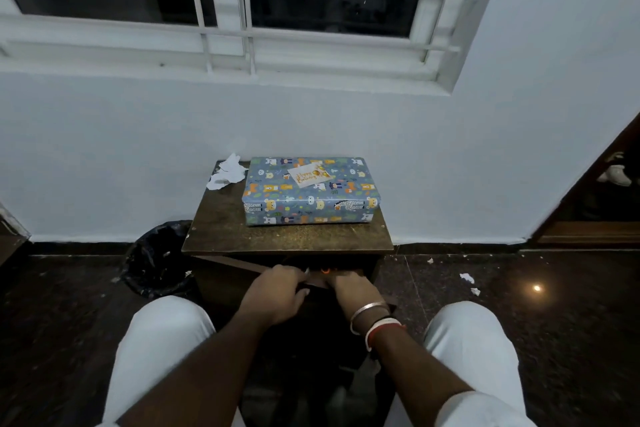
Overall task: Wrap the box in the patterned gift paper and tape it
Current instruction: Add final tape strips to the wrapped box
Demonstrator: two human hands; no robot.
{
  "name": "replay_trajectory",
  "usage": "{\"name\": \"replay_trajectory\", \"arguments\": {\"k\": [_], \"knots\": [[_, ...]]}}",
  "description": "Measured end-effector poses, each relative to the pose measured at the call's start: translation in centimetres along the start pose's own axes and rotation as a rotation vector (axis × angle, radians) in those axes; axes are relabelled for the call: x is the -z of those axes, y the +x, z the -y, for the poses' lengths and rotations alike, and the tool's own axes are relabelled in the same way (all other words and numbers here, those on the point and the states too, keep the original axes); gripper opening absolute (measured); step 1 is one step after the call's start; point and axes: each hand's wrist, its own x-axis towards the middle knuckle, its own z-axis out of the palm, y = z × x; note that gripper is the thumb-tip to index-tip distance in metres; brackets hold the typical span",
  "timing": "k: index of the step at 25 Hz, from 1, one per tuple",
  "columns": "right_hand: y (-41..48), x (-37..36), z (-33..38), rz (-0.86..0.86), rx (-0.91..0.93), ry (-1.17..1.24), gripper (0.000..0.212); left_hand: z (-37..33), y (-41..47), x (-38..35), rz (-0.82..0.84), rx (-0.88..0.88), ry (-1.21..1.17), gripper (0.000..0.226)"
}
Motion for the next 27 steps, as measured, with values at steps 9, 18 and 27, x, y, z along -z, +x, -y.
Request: {"name": "replay_trajectory", "arguments": {"k": [9,18,27], "knots": [[-0.9,-3.5,0.5,-0.257,0.065,-0.095,0.058,-0.4,-0.6,0.5,0.053,-0.076,0.224,0.037],[8.2,9.2,6.0,-0.491,0.192,0.141,0.027,6.3,3.1,7.2,-0.692,0.301,-0.194,0.009],[31.4,16.8,18.3,-0.011,0.143,-0.037,0.037,21.1,12.7,10.1,-0.627,0.808,-0.796,0.051]]}}
